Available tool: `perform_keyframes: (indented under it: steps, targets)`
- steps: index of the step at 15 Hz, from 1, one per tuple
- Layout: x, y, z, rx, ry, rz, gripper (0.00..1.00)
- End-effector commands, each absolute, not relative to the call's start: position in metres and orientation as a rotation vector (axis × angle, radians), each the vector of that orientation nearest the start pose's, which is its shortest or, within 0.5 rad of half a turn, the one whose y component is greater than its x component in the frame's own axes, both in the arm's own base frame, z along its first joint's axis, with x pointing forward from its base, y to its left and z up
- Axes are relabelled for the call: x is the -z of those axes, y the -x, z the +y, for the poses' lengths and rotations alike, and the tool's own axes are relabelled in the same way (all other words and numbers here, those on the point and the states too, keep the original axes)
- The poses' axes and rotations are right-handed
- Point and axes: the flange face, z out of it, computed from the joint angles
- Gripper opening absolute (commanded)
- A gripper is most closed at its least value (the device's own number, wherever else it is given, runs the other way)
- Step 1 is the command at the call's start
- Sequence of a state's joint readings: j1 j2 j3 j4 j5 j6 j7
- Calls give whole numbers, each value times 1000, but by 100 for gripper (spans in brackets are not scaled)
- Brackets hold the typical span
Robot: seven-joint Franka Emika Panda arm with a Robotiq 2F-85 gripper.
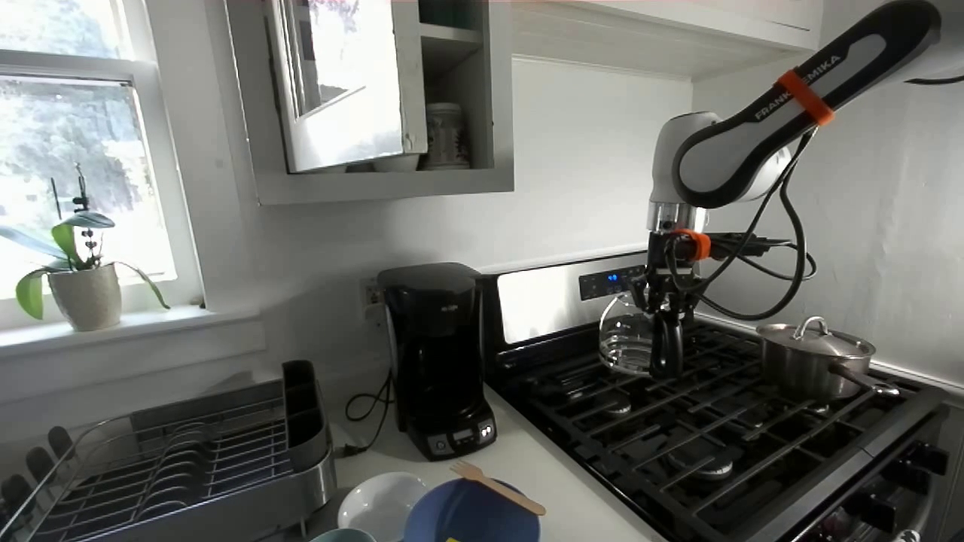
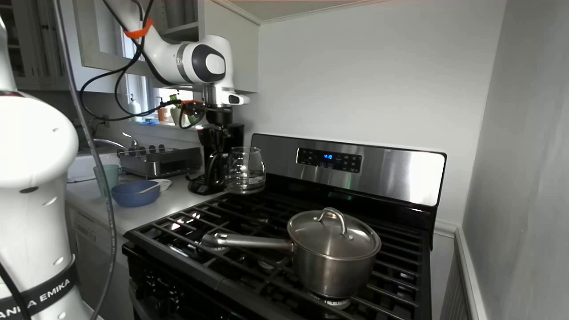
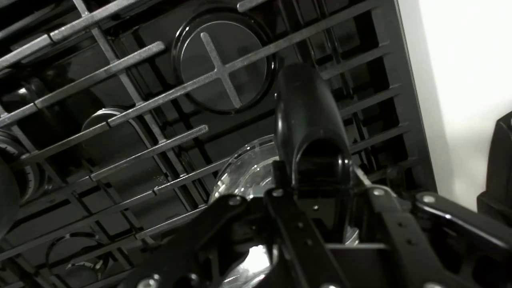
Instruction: Put the kettle on the stove
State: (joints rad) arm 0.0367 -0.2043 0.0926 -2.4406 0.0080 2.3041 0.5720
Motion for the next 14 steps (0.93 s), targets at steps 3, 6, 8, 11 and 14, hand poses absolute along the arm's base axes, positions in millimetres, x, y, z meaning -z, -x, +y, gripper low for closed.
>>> perform_keyframes:
  steps: [3, 6, 8, 11, 14]
  targets:
    - [-364, -476, 58, 144, 3022, 725, 8]
    - [-351, -484, 56, 131, 3022, 741, 8]
    - [-344, -488, 57, 142, 3028, 752, 8]
    - [-340, -497, 57, 140, 3020, 774, 8]
    - [-338, -506, 56, 145, 3018, 801, 8]
